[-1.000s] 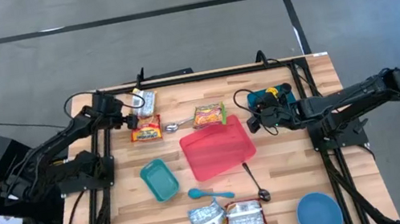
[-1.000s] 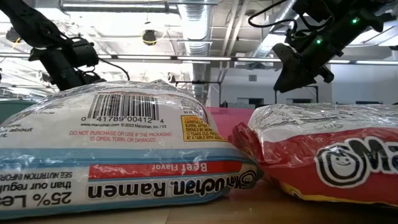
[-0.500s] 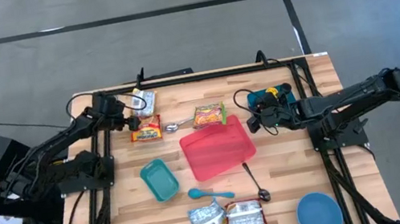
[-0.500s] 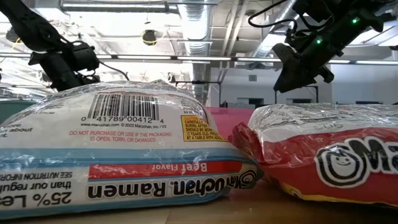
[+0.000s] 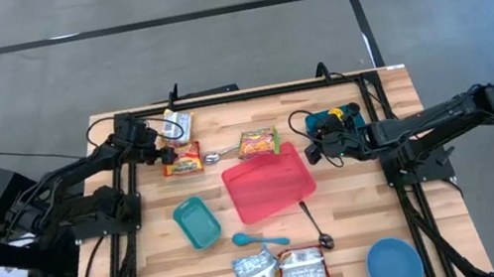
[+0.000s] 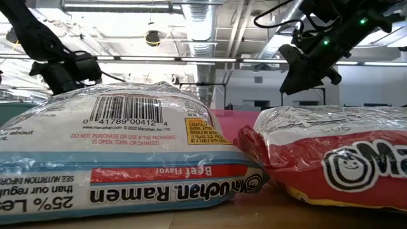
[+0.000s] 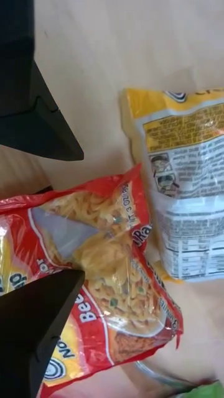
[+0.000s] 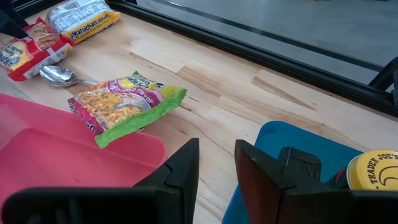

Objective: Pick & Place Food Item
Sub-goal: Put the orange noodle pack into the red bin

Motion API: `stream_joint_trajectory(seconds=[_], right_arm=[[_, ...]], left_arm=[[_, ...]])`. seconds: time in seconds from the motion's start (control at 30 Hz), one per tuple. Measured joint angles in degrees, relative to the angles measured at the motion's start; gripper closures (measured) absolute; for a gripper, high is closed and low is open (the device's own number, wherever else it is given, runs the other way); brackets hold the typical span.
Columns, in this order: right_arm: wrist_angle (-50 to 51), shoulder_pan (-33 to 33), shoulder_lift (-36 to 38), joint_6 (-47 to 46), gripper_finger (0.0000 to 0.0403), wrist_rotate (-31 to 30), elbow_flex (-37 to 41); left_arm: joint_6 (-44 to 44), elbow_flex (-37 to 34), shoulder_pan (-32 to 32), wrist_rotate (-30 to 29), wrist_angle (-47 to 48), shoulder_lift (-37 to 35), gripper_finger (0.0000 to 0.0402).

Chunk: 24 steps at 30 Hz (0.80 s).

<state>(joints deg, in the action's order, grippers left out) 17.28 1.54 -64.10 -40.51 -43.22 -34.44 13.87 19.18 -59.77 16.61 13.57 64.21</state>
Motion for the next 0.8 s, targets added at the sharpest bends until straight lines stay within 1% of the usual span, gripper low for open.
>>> stream_joint_trajectory(seconds=[0.17, 0.27, 0.37, 0.5, 0.67, 0.8], right_arm=[[0.0, 0.0, 0.0, 0.0, 0.0305, 0.3, 0.0], [0.0, 0.0, 0.0, 0.0, 0.0305, 0.3, 0.0], [0.0, 0.0, 0.0, 0.0, 0.0305, 0.3, 0.0], [0.0, 0.0, 0.0, 0.0, 0.0305, 0.4, 0.0], [0.0, 0.0, 0.0, 0.0, 0.0305, 0.4, 0.0], [0.0, 0.0, 0.0, 0.0, 0.0305, 0.4, 0.0]], left_arm=[[-0.2, 0.0, 0.0, 0.3, -0.2, 1.0, 0.0105], [-0.2, -0.8, 0.0, 0.9, -2.1, 1.6, 0.0105], [-0.2, -1.3, 0.0, 1.3, -2.6, 1.6, 0.0113], [-0.2, -1.3, 0.0, 1.8, -3.0, 1.6, 0.0138], [-0.4, -1.5, 0.0, 5.4, -3.5, 1.7, 0.0178], [-0.4, -1.5, 0.0, 6.0, -3.7, 1.7, 0.0205]])
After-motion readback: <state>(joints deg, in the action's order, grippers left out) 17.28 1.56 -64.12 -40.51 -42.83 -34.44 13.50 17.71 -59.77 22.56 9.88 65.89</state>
